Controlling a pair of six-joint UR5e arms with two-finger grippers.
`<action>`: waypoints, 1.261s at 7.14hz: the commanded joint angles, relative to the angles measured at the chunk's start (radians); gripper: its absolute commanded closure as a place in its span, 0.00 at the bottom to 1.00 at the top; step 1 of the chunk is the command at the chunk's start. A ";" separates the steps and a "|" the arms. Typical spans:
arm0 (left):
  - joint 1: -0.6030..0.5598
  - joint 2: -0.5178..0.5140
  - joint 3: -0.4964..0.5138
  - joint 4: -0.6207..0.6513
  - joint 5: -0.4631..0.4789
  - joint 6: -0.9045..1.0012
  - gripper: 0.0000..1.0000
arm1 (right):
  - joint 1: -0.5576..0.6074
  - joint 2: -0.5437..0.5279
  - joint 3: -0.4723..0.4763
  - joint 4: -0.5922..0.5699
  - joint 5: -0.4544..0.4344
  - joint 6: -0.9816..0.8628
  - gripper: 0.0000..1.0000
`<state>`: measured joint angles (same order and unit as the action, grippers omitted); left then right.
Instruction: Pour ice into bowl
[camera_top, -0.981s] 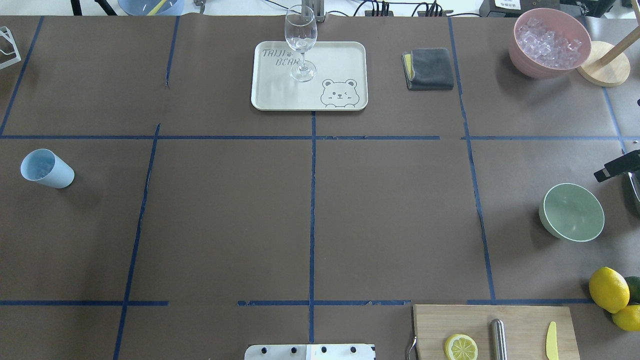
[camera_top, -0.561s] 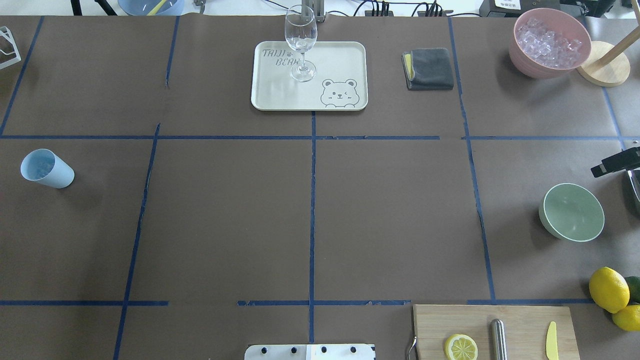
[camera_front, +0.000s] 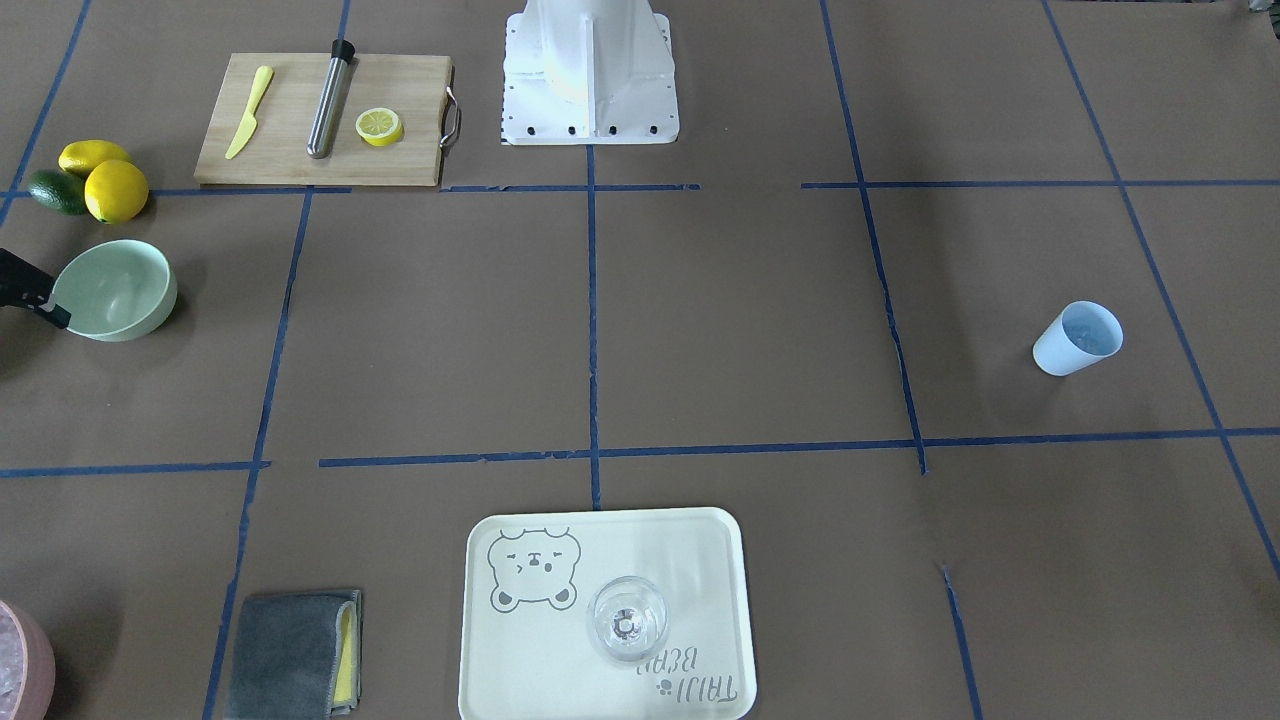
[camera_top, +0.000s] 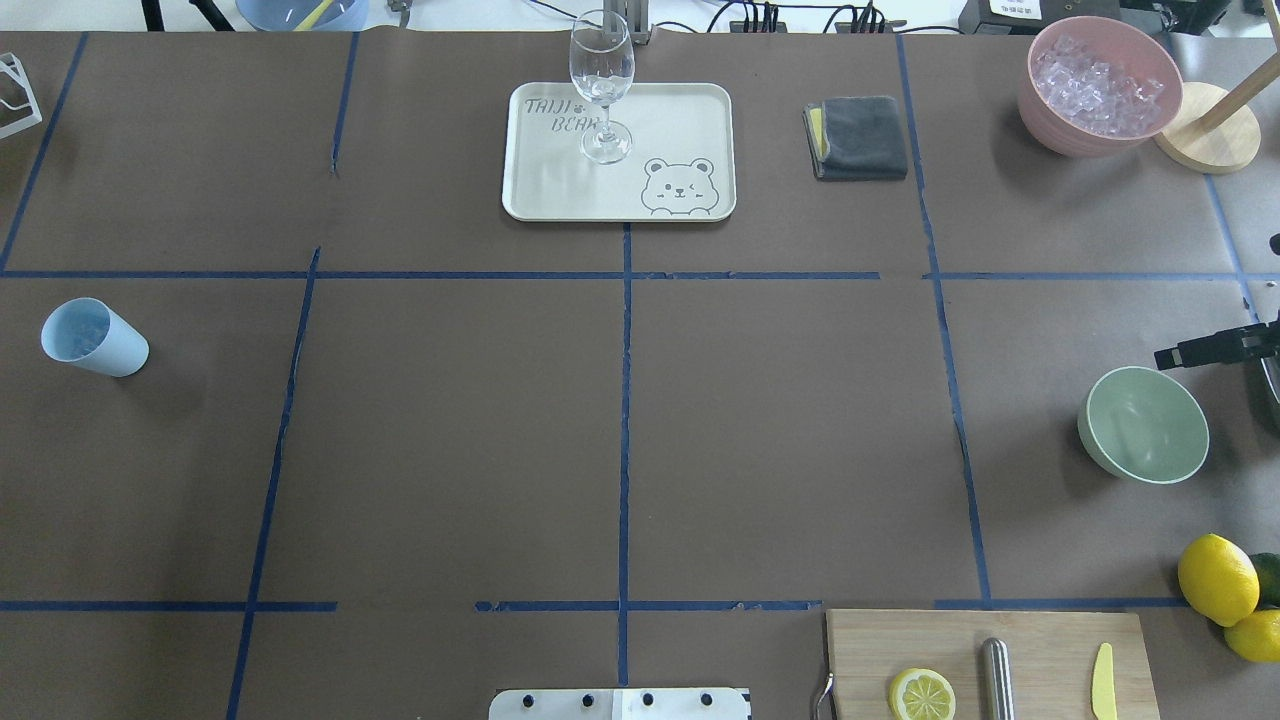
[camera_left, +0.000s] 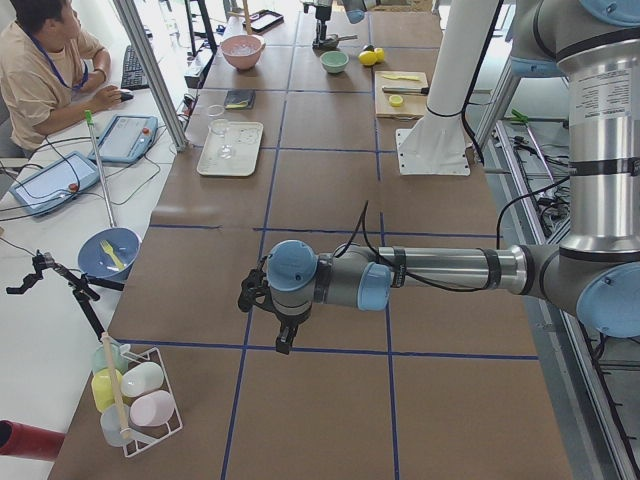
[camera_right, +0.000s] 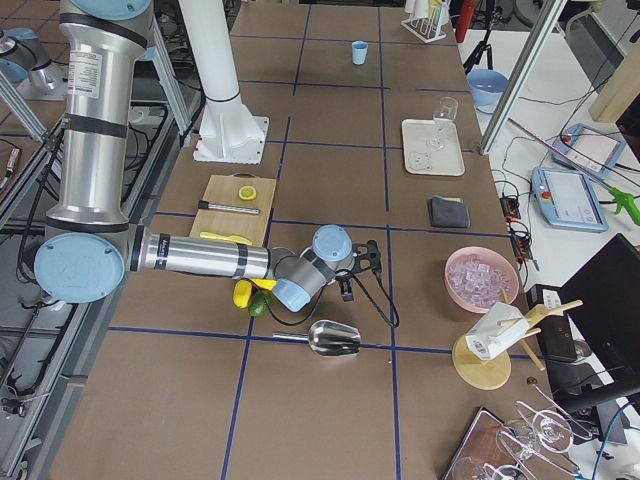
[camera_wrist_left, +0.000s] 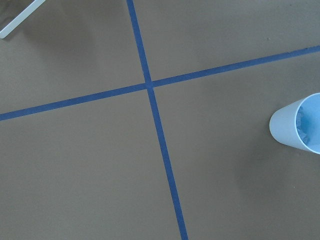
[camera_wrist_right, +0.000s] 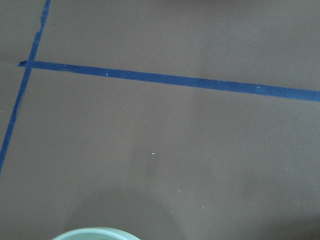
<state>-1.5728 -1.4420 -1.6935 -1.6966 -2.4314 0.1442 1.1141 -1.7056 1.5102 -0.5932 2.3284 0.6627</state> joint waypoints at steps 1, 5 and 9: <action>0.001 0.000 0.000 0.000 0.000 0.000 0.00 | -0.056 -0.006 0.002 0.010 -0.018 0.002 0.01; 0.001 0.000 0.000 0.000 -0.002 0.000 0.00 | -0.112 -0.052 0.053 0.012 -0.017 -0.055 1.00; 0.001 0.000 0.000 0.000 -0.006 0.000 0.00 | -0.086 0.034 0.140 -0.002 -0.015 0.111 1.00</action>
<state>-1.5723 -1.4419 -1.6935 -1.6966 -2.4347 0.1442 1.0270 -1.7285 1.6272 -0.5869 2.3130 0.6781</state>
